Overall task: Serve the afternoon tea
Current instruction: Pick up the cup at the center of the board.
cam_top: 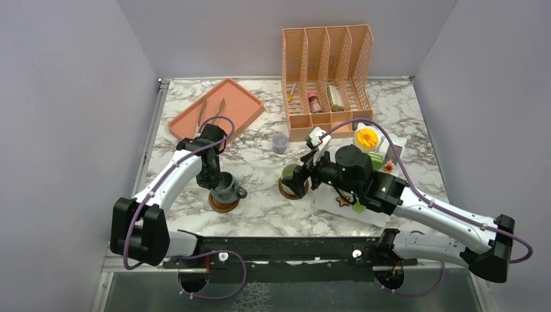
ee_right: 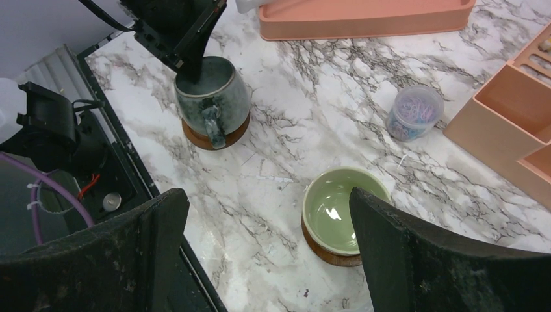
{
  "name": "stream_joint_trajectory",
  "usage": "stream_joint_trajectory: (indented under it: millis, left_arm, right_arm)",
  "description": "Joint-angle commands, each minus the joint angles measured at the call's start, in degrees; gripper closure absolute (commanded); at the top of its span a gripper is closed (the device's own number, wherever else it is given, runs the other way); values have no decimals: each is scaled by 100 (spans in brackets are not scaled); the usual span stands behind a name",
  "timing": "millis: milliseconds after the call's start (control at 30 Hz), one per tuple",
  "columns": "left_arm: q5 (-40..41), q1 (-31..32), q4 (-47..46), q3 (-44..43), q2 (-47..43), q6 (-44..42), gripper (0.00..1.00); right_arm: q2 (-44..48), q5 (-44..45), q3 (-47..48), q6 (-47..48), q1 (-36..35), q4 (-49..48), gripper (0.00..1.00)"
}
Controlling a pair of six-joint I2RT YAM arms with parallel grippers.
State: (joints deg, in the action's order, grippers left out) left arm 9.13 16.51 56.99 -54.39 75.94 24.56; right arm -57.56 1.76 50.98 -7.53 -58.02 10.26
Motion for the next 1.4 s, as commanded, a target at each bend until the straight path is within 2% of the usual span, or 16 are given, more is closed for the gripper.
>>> stream_joint_trajectory:
  millis: [0,233,467,533,933,1233,1300,1367]
  left_arm:
    - [-166,10,-52,-252,-449,78,100]
    - [-1153,10,-580,-551,-1001,-236,100]
    - [-1614,10,-670,-796,-949,-657,100]
    - [-1678,10,-678,-830,-916,-675,100]
    - [-1982,10,-698,-946,-749,-724,100]
    - [-2266,10,-696,-961,-738,-777,100]
    - [-2382,10,-683,-982,-728,-786,100]
    - [-2366,10,-647,-1003,-738,-786,100]
  right_arm:
    - [42,-134,3,-256,1,-298,0]
    - [-526,-952,375,-431,1,-361,0]
    - [-1571,-1866,1152,-58,-7,-24,33]
    - [-1836,-1879,1351,-49,-42,92,38]
    - [-3367,-1006,2746,48,-608,1064,39]
    - [-4315,481,3659,126,-885,1978,41]
    - [-4421,689,3725,138,-895,2029,45]
    - [-4443,744,3700,158,-904,1964,54]
